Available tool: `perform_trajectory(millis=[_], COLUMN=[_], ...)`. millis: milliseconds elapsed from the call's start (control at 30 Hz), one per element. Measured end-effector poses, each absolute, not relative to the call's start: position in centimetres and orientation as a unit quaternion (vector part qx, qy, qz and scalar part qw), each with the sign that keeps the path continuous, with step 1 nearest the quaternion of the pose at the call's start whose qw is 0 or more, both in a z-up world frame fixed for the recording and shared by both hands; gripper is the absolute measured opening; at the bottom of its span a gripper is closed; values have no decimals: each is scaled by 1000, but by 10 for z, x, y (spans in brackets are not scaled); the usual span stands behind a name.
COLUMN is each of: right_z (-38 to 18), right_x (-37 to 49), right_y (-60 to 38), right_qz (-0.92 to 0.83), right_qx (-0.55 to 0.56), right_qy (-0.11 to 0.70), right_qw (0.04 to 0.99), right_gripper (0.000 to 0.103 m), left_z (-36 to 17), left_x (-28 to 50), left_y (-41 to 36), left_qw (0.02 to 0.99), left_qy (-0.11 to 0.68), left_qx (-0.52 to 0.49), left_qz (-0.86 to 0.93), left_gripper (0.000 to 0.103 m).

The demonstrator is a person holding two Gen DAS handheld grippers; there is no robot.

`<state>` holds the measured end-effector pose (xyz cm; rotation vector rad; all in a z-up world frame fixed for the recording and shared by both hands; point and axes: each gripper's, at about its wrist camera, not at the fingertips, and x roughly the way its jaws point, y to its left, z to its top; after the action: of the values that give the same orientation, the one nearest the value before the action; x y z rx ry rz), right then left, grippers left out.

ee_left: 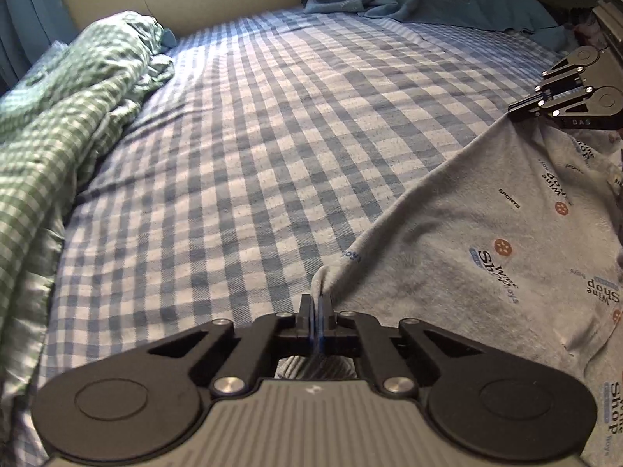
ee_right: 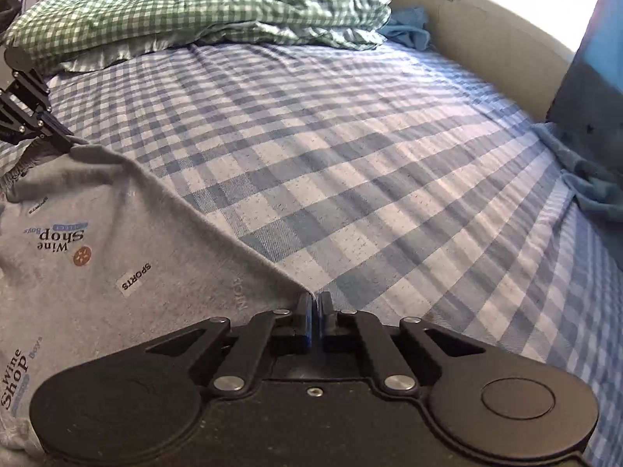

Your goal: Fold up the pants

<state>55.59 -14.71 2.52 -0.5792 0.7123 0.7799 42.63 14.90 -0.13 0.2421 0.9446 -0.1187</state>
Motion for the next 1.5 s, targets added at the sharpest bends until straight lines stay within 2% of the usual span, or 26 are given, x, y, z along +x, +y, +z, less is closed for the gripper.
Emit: perform_trajectory(millis=[167, 400, 533, 700, 900, 1167, 1367, 1500], right_z=[55, 101, 116, 117, 85, 45, 52, 39], right_x=[501, 375, 301, 213, 141, 114, 91, 84], right_y=[-164, -205, -226, -249, -260, -254, -258, -255], right_qz=[325, 310, 302, 291, 274, 257, 260, 271], right_qx=[-265, -269, -282, -287, -288, -286, -310, -335], right_qy=[268, 188, 158, 152, 169, 181, 159, 171], right_qw=[867, 892, 897, 900, 902, 905, 901, 886], right_gripper=[0, 0, 0, 0, 0, 0, 0, 2], left_z=[29, 81, 91, 80, 42, -5, -10, -21], left_x=[391, 315, 263, 195, 136, 96, 65, 57], left_y=[144, 118, 105, 91, 77, 60, 51, 45], left_qw=[909, 934, 938, 933, 919, 902, 878, 873], left_qy=[388, 286, 252, 217, 207, 202, 119, 135], left_qx=[141, 202, 220, 262, 301, 356, 445, 446], left_qz=[-46, -65, -89, -121, -148, -137, -130, -140], left_gripper=[1, 1, 1, 1, 1, 1, 1, 1])
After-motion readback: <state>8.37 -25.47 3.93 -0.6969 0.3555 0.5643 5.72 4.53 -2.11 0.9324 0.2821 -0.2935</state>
